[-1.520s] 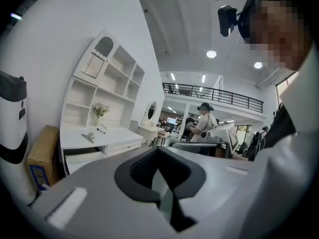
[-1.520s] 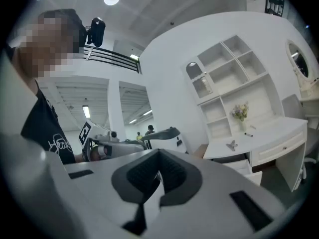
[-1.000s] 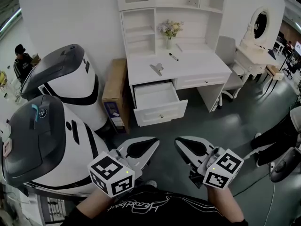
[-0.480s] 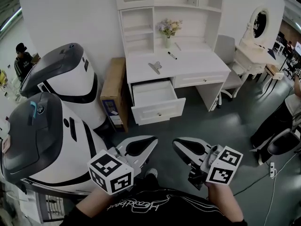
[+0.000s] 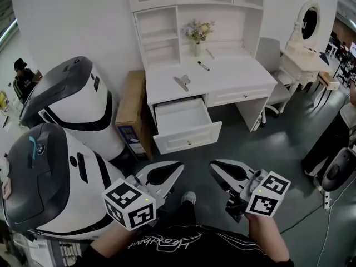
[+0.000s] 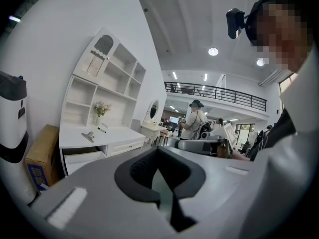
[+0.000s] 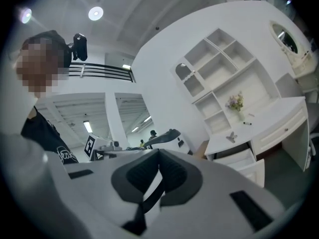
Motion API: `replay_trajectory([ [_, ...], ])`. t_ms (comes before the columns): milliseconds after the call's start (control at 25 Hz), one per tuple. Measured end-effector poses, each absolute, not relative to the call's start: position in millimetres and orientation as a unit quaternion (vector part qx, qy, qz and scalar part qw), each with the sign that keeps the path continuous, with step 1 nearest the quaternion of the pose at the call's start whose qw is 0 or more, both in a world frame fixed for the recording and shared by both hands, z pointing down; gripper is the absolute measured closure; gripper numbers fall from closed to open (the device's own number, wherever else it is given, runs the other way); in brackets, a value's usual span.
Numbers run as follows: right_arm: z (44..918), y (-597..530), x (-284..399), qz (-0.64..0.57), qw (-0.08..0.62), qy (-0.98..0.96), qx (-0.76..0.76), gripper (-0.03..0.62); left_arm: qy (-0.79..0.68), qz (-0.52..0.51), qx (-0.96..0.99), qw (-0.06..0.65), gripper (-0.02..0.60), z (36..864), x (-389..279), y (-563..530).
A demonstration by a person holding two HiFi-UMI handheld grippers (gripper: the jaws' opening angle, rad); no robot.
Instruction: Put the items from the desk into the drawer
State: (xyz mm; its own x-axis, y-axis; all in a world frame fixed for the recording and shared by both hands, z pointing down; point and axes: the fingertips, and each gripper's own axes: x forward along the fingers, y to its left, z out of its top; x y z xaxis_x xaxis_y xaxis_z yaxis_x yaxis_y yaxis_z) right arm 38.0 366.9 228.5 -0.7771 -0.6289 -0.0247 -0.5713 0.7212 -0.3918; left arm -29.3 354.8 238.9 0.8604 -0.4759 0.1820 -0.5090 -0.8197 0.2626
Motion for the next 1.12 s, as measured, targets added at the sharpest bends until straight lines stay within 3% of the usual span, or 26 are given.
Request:
replay_trajectory([
  [680,281.0,109.9,58.1,-0.26,0.066,0.905,-0.332,0.585,-0.263,0.066,0.935,0.227,0.572,288.6,-18.6,89.6],
  [1120,292.7,16.8,63.9,-0.262,0.028,0.898,-0.352,0.585,-0.283,0.048,0.926,0.244,0.572,304.6,-41.7,6.9],
])
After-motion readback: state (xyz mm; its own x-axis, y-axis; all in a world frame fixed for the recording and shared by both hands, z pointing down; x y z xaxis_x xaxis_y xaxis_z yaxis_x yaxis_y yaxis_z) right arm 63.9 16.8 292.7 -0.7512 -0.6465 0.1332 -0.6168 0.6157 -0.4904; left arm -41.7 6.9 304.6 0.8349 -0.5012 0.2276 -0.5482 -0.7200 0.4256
